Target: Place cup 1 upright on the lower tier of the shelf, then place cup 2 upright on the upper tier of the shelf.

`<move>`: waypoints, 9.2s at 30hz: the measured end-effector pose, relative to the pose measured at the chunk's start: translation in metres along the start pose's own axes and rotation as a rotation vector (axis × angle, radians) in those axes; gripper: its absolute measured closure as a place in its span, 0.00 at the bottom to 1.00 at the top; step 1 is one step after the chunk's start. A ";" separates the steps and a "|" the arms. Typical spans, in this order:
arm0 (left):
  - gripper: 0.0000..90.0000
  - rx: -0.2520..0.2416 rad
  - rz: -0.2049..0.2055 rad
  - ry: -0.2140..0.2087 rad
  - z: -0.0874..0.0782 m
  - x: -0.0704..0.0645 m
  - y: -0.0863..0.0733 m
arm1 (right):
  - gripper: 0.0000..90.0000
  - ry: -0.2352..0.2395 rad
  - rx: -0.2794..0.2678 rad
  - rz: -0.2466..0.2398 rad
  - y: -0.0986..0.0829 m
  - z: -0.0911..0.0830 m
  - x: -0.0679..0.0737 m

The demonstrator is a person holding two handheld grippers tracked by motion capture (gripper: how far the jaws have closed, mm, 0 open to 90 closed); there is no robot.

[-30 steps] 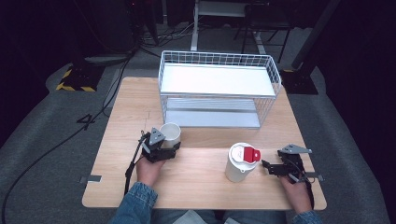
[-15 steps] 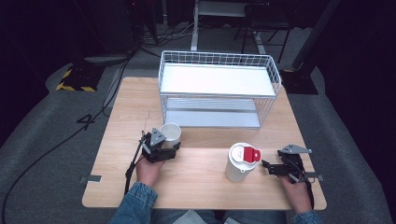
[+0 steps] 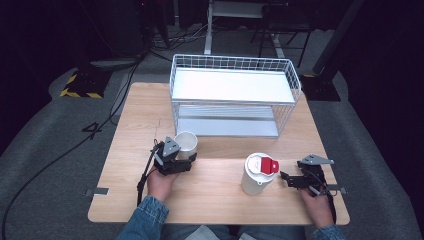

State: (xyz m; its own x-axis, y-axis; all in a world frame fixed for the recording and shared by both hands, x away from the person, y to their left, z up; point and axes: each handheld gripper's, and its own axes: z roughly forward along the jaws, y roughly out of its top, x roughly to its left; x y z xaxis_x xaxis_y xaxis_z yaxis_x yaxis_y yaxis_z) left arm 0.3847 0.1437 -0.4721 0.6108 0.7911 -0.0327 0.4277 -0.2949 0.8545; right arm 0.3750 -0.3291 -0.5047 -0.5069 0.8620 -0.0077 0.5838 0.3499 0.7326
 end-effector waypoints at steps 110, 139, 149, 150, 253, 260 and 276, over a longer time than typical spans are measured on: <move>0.25 -0.084 -0.058 0.103 0.154 -0.023 0.095 | 0.14 0.000 0.000 0.000 0.000 0.000 0.000; 0.23 -0.011 -0.099 0.108 0.169 -0.016 0.097 | 0.15 0.002 -0.001 -0.001 0.000 0.000 0.000; 0.16 -0.020 -0.091 0.122 0.168 -0.017 0.098 | 0.15 0.002 -0.001 -0.001 0.000 0.000 0.000; 0.15 -0.024 -0.092 0.118 0.167 -0.017 0.098 | 0.15 0.003 -0.001 -0.001 0.000 0.000 0.000; 0.00 0.134 0.006 0.025 -0.052 0.004 -0.020 | 0.13 -0.001 0.004 -0.004 -0.001 -0.001 -0.002; 0.00 0.197 0.003 0.035 -0.045 0.012 -0.033 | 0.13 0.005 0.001 -0.014 0.000 -0.002 -0.002; 0.00 0.339 -0.009 0.057 -0.028 0.022 -0.043 | 0.12 0.065 -0.036 -0.013 0.004 -0.020 0.002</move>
State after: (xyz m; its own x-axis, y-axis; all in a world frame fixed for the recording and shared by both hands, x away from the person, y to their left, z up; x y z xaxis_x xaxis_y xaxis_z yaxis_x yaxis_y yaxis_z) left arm 0.3611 0.1884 -0.4947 0.5722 0.8201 -0.0022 0.6354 -0.4417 0.6334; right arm 0.3640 -0.3335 -0.4886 -0.5555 0.8311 0.0259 0.5544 0.3470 0.7564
